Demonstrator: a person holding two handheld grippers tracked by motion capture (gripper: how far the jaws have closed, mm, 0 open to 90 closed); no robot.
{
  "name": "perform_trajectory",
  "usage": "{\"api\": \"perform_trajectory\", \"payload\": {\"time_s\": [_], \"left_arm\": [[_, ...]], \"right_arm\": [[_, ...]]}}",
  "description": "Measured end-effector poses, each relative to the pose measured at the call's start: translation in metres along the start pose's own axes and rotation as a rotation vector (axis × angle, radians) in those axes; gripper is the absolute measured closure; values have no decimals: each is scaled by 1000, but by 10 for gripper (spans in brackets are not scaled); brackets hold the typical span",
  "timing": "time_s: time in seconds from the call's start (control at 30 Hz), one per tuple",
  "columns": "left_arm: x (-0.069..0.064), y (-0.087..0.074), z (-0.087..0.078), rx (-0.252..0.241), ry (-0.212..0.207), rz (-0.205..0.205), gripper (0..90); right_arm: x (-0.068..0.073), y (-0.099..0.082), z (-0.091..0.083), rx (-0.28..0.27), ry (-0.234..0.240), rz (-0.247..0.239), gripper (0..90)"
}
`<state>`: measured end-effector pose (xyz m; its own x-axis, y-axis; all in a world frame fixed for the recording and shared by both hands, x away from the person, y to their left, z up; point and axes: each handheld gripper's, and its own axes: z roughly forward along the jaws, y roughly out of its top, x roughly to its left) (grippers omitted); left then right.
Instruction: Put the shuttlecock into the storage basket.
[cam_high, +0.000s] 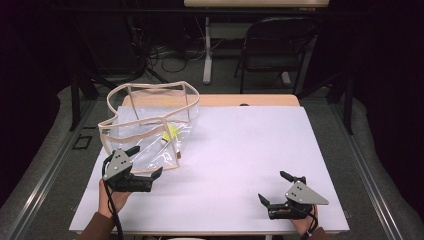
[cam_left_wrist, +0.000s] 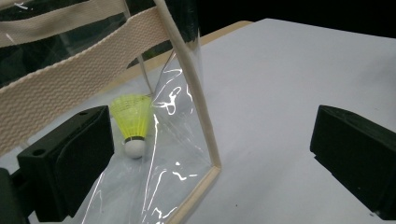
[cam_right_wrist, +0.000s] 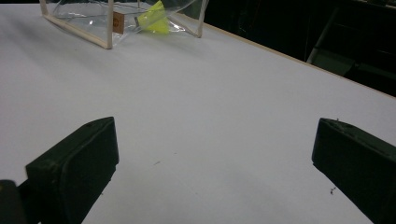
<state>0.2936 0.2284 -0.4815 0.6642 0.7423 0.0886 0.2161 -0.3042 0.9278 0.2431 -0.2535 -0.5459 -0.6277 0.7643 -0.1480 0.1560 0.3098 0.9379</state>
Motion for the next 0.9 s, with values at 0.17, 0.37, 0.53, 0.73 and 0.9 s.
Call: {"api": "perform_trajectory", "payload": {"time_s": [0.17,0.37,0.53,0.73,0.9], "left_arm": [[1,-12,2,9,-5,13,0],[1,-23,2,10,-6,8,0],[1,-34,3,16,-14,9,0],[-2,-44,4,18,-22,12,0],[-4,-49,4,5,-28,14,0]], "right_arm": [[0,0,0,1,0,1,2],[0,0,0,1,0,1,2],[0,0,0,2,1,-1,2],[0,0,0,3,2,-2,2],[0,0,0,2,3,-1,2]]}}
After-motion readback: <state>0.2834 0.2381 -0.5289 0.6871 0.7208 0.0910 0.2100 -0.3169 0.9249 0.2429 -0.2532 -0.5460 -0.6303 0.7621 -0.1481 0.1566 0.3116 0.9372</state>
